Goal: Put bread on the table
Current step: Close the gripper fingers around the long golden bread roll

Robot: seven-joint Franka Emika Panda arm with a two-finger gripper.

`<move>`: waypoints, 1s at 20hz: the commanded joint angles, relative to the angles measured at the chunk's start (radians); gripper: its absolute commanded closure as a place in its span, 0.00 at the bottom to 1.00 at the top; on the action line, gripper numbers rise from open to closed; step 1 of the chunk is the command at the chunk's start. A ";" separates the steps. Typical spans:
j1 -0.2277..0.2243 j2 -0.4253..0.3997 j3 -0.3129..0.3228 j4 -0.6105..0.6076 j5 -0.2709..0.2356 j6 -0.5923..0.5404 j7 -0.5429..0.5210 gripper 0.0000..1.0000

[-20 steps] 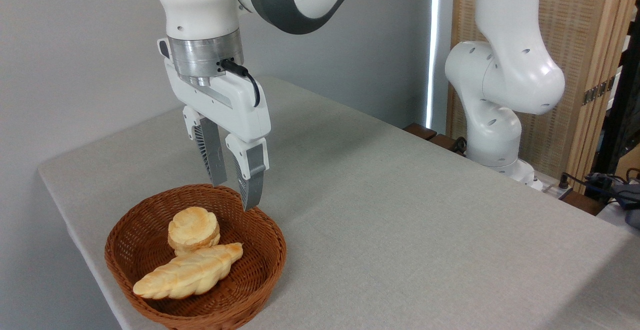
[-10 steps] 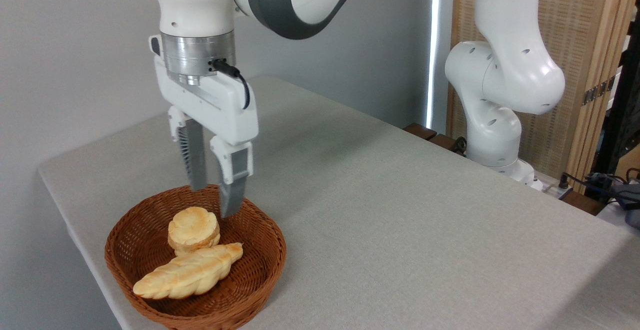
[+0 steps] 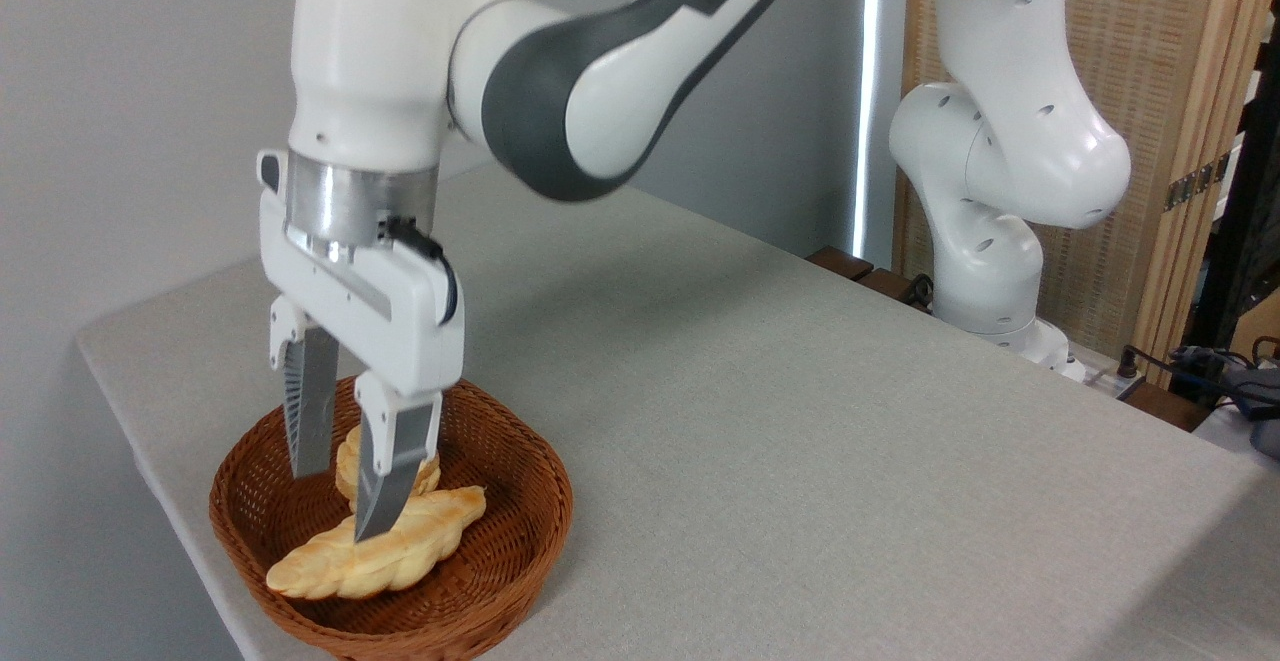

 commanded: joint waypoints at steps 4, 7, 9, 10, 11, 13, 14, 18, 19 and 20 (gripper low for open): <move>-0.010 0.037 0.002 0.011 0.009 0.049 -0.015 0.00; -0.010 0.044 -0.001 0.011 0.009 0.049 -0.012 0.00; -0.012 0.046 -0.007 0.008 0.011 0.049 -0.010 0.00; -0.012 0.047 -0.007 0.007 0.009 0.049 -0.010 0.00; -0.012 0.047 -0.007 0.007 0.009 0.049 -0.010 0.00; -0.013 0.053 -0.009 0.008 0.009 0.049 -0.010 0.00; -0.013 0.053 -0.009 0.008 0.009 0.049 -0.010 0.00; -0.013 0.053 -0.009 0.007 0.011 0.049 -0.010 0.00; -0.013 0.057 -0.009 0.007 0.011 0.049 -0.009 0.00; -0.021 0.063 -0.009 0.007 0.011 0.049 -0.009 0.00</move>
